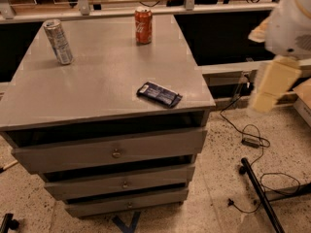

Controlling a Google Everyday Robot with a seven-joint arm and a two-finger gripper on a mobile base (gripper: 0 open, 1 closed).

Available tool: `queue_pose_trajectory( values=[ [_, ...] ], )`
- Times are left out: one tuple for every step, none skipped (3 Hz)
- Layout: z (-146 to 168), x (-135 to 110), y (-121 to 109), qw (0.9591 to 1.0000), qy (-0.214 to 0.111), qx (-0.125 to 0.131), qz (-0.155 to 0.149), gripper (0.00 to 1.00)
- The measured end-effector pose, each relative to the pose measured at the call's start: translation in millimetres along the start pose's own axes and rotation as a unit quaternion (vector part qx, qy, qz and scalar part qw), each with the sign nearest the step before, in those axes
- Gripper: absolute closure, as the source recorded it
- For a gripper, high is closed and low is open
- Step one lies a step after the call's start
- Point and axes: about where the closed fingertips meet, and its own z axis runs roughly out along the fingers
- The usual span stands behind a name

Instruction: Move rxbar blueberry near redbull can

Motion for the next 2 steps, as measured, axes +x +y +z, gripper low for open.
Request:
queue_pose_trajectory(
  values=[
    [31.0,-54.8,-24.2,0.9995,-0.014,-0.015,-0.024,0.0],
    [69.2,-108.6,-47.1,0.9984,-0.024,-0.03,-0.041,0.0]
  ],
)
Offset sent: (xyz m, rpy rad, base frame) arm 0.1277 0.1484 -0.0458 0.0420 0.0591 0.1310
